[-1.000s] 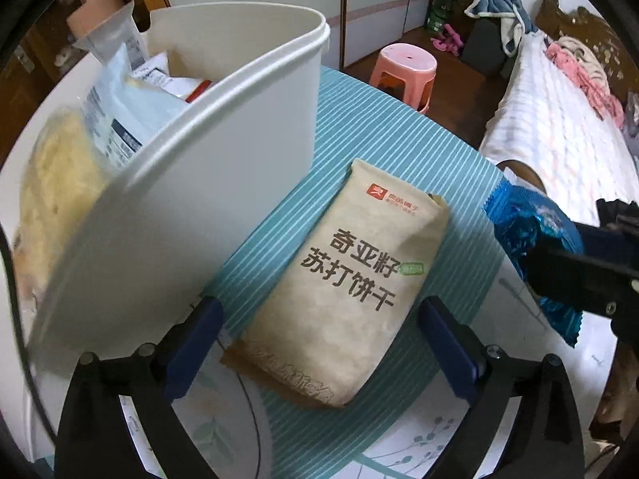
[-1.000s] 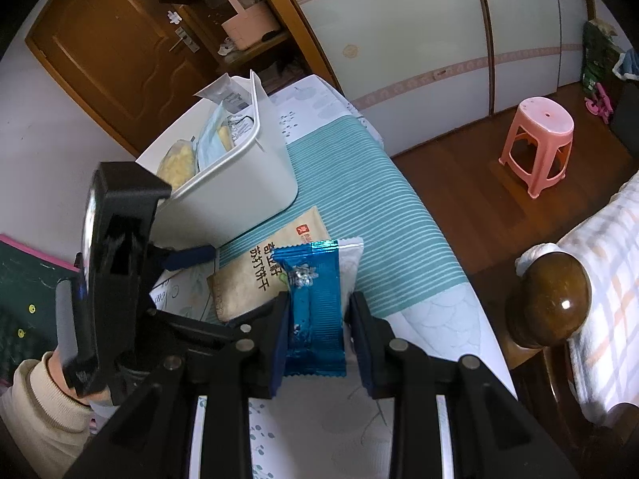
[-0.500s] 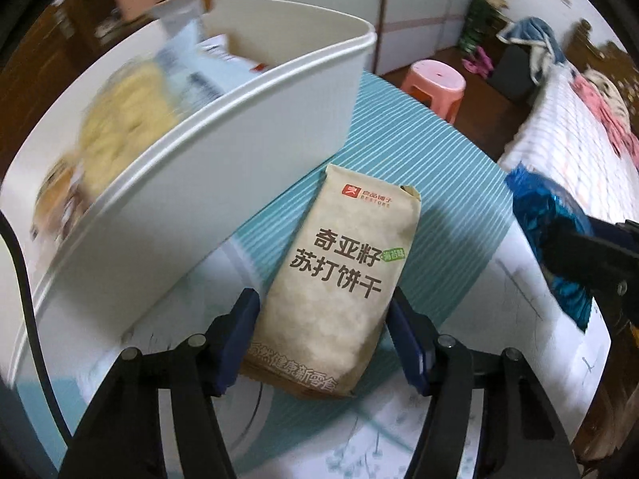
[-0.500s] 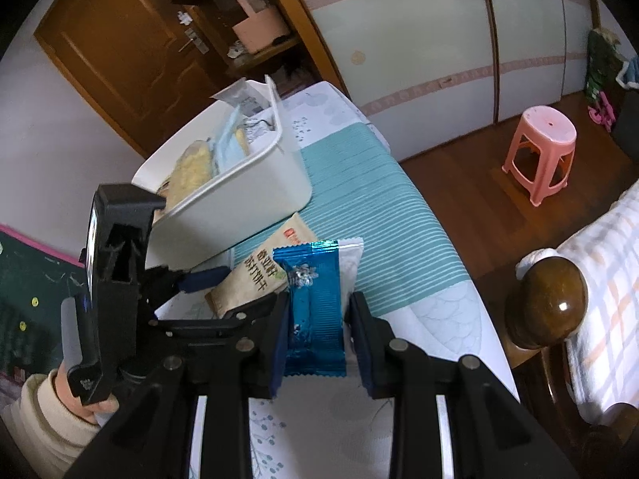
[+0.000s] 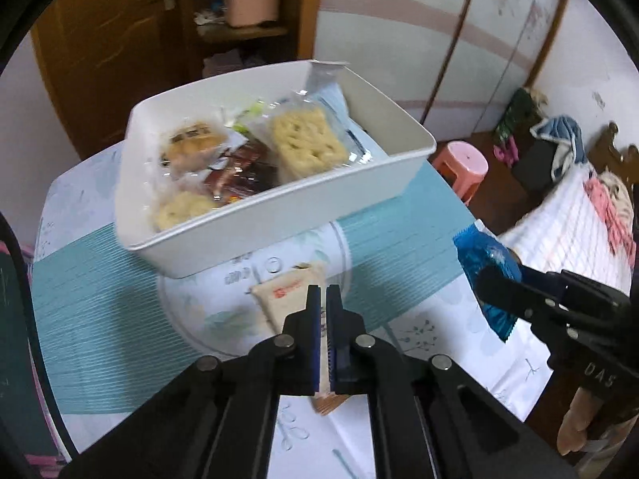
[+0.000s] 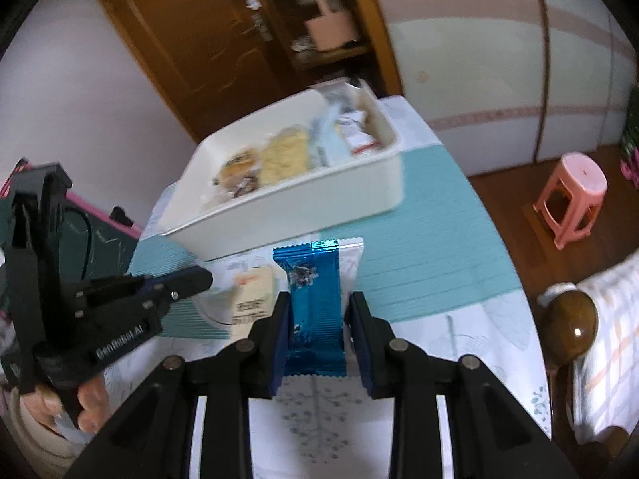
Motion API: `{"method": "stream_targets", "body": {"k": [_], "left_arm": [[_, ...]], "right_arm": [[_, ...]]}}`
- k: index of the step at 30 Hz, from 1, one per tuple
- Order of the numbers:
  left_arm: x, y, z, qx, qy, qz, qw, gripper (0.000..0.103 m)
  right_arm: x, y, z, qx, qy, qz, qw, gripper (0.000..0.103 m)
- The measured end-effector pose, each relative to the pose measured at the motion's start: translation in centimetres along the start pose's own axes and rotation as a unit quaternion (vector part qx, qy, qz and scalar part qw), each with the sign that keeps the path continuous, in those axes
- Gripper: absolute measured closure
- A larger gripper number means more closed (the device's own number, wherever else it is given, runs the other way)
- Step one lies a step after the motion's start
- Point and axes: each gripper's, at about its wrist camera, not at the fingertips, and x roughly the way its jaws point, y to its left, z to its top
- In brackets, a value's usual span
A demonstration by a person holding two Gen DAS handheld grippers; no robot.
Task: Organize snacks
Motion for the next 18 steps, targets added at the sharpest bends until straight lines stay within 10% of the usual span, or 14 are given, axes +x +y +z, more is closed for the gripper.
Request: {"method": "stream_targets", "body": {"k": [3,5,7,18], "left_arm": [[0.2,0.6,-0.3,-0.010,0.012,-0.005,0.9999,0.089],[1.0,1.1,-0.6,-0.025,0.024,0.001,0.9994,0.039],[2.0,1.5,-1.0,-0.049,0.022,0.009,0.9985,0.018],[9.9,0.5,-2.1,-0.108,0.098,0.059,0.9876,0.017]], "right_arm": [[-0.2,1.5,0.1,-0.017,-0.003,0.006,1.000,0.074],[-0.2,2.0,0.0,-0.023,-0.002,0.007,1.000,0.074],[-0.2,2.4,-0.1,-0.029,-0.001,0.005,1.000,0.074],[0.4,1.0,-0.6,-0.017,0.008,-0.007,1.000,0.074]]}}
